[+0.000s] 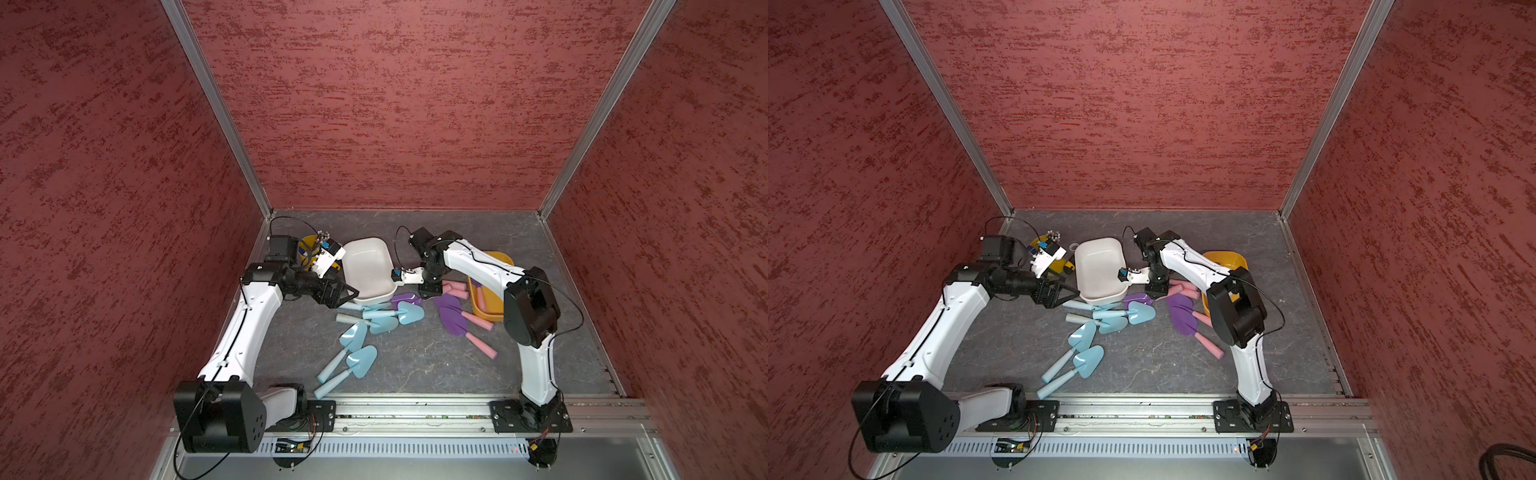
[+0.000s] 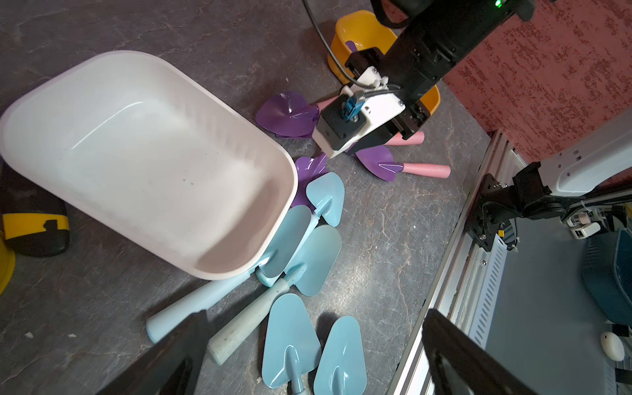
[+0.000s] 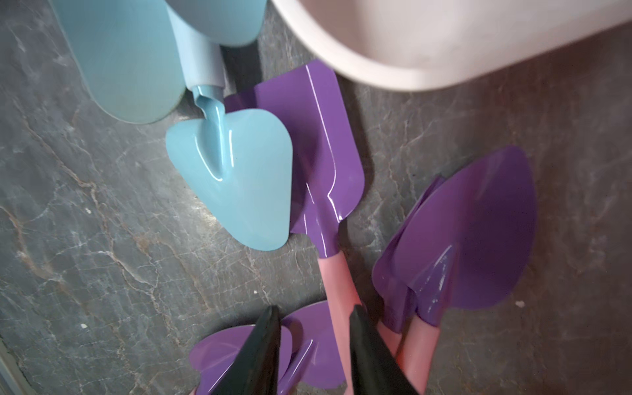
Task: Sort the small shovels by color and place them into the storage box
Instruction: Pick up the shovel from the center of the board.
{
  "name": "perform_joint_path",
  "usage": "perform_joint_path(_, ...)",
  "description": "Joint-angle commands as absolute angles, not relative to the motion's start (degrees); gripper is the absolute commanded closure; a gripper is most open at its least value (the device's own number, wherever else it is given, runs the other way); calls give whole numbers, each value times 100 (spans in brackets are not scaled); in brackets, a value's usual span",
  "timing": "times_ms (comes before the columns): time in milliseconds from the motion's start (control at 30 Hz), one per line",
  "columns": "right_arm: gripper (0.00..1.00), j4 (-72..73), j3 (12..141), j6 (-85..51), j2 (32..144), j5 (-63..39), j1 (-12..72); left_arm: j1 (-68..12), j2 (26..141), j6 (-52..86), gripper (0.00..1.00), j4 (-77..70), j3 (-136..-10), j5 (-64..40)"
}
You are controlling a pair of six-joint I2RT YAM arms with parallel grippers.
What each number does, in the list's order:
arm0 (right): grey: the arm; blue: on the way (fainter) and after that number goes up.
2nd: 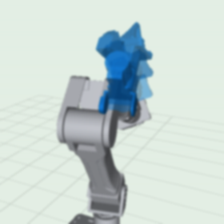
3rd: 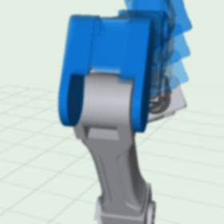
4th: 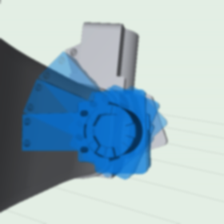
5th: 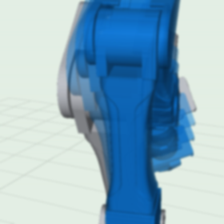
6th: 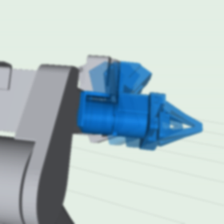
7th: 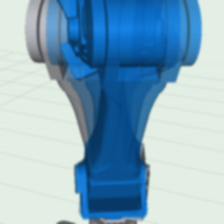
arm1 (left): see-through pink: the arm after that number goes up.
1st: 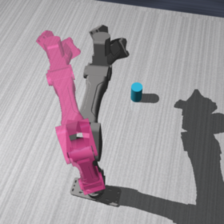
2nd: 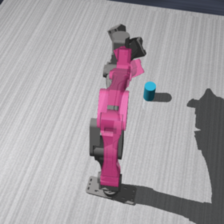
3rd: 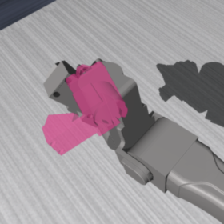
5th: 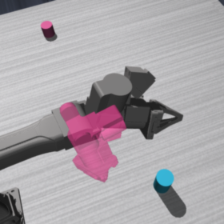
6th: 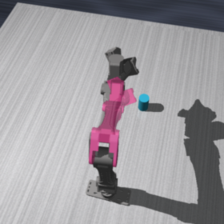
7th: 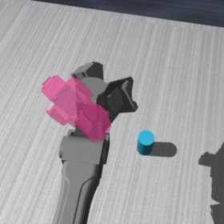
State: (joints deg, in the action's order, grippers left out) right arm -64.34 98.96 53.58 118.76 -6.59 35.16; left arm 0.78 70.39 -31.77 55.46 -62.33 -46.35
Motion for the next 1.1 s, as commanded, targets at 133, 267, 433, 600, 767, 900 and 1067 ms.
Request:
perform_joint_path(133, 65, -6451, 10177, 5798, 12222, -268, 3551, 209, 6952, -3040, 0, 5222, -5970, -4791)
perform_joint_path(267, 67, -6434, 10174, 5818, 12362, -267, 3551, 213, 6976, -2994, 0, 5189, -5966, -4838)
perform_joint_path(433, 68, -6383, 10195, 5805, 12502, -194, 3558, 253, 6996, -2898, 0, 5118, -5935, -4928)
perform_joint_path(600, 69, -6390, 10195, 5827, 12618, -169, 3578, 263, 7027, -2804, 0, 5054, -5891, -5002)
perform_joint_path(767, 71, -6381, 10195, 5851, 12717, -176, 3590, 288, 7038, -2795, 0, 5028, -5893, -5006)
perform_joint_path(900, 74, -6353, 10182, 5879, 12762, -163, 3620, 297, 7031, -2760, 0, 4994, -5862, -5028)
perform_joint_path(1067, 76, -6229, 10057, 5942, 12822, 2, 3647, 310, 7023, -2740, 0, 4979, -5849, -5049)
